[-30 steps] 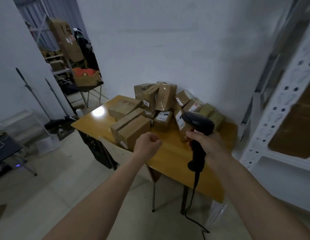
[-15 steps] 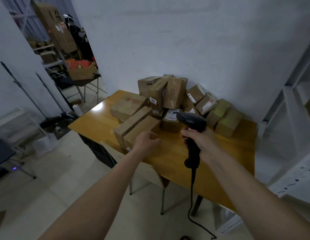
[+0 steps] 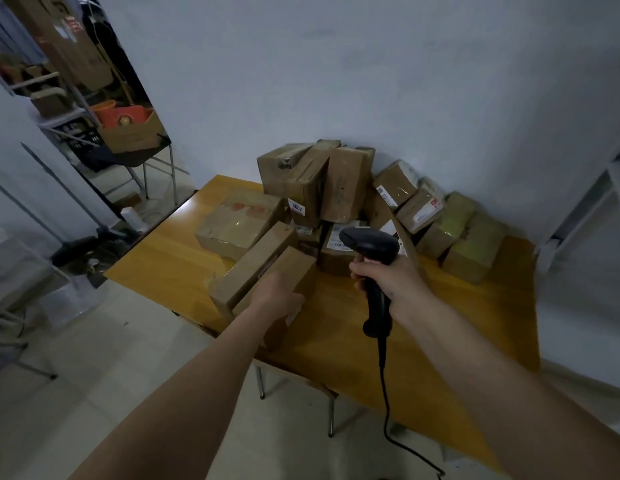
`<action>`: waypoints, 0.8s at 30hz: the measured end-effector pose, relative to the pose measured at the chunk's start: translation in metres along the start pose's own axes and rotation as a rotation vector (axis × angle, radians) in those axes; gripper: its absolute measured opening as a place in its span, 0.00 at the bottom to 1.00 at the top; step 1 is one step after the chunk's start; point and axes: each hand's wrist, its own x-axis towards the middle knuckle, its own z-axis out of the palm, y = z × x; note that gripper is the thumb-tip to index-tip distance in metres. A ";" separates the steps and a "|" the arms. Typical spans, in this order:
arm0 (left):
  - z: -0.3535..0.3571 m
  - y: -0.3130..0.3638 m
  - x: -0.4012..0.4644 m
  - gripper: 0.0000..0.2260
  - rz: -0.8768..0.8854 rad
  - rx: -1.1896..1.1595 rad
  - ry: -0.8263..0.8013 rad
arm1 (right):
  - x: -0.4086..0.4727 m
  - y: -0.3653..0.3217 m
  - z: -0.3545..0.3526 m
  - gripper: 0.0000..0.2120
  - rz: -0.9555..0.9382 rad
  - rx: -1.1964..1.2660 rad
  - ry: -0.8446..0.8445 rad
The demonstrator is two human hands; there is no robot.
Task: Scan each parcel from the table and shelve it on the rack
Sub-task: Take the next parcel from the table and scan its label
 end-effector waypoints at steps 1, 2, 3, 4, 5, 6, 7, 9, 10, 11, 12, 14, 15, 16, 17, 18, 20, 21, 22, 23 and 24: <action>0.000 -0.004 0.008 0.28 -0.009 0.023 -0.015 | 0.004 0.000 0.002 0.04 0.021 -0.002 0.010; -0.001 -0.006 0.016 0.30 -0.017 0.042 -0.021 | 0.008 0.000 0.004 0.06 0.035 -0.004 0.024; -0.001 -0.008 0.024 0.32 -0.025 0.060 -0.020 | 0.012 0.000 0.006 0.07 0.042 -0.007 0.041; -0.001 -0.009 0.032 0.33 -0.029 0.080 -0.015 | 0.016 0.000 0.008 0.07 0.043 -0.009 0.063; -0.001 -0.012 0.039 0.35 -0.033 0.102 -0.009 | 0.020 0.001 0.009 0.08 0.041 -0.012 0.087; 0.001 -0.015 0.047 0.37 -0.034 0.124 -0.005 | 0.023 0.002 0.011 0.08 0.038 -0.014 0.109; 0.002 -0.018 0.053 0.38 -0.033 0.148 -0.011 | 0.025 0.003 0.013 0.07 0.038 -0.013 0.130; 0.005 -0.025 0.065 0.41 -0.029 0.198 -0.042 | 0.029 0.006 0.017 0.07 0.038 -0.009 0.169; 0.007 -0.028 0.070 0.42 -0.031 0.209 -0.055 | 0.032 0.008 0.020 0.07 0.042 -0.011 0.190; 0.008 -0.031 0.075 0.44 -0.033 0.210 -0.066 | 0.034 0.009 0.022 0.06 0.049 -0.014 0.210; 0.010 -0.033 0.080 0.45 -0.033 0.211 -0.073 | 0.037 0.011 0.024 0.05 0.055 -0.014 0.229; 0.015 -0.036 0.087 0.49 -0.028 0.222 -0.087 | 0.042 0.014 0.028 0.04 0.061 -0.010 0.262; 0.017 -0.038 0.090 0.50 -0.024 0.228 -0.094 | 0.043 0.016 0.030 0.04 0.063 -0.010 0.275; 0.020 -0.039 0.092 0.50 -0.016 0.227 -0.096 | 0.045 0.018 0.031 0.04 0.065 -0.013 0.286; 0.021 -0.039 0.094 0.50 -0.010 0.219 -0.093 | 0.046 0.020 0.032 0.04 0.068 -0.015 0.293; 0.023 -0.040 0.095 0.48 -0.003 0.210 -0.087 | 0.047 0.022 0.033 0.04 0.073 -0.015 0.299; 0.023 -0.038 0.096 0.45 0.020 0.209 -0.090 | 0.048 0.026 0.032 0.04 0.083 0.002 0.310; 0.023 -0.037 0.097 0.44 0.038 0.201 -0.105 | 0.048 0.027 0.031 0.04 0.085 0.010 0.319; 0.023 -0.034 0.098 0.43 0.053 0.172 -0.129 | 0.049 0.027 0.030 0.04 0.086 0.013 0.326; 0.024 -0.030 0.099 0.42 0.060 0.124 -0.159 | 0.050 0.027 0.029 0.04 0.083 0.016 0.331; 0.024 -0.026 0.101 0.41 0.059 0.070 -0.192 | 0.050 0.027 0.027 0.04 0.079 0.019 0.336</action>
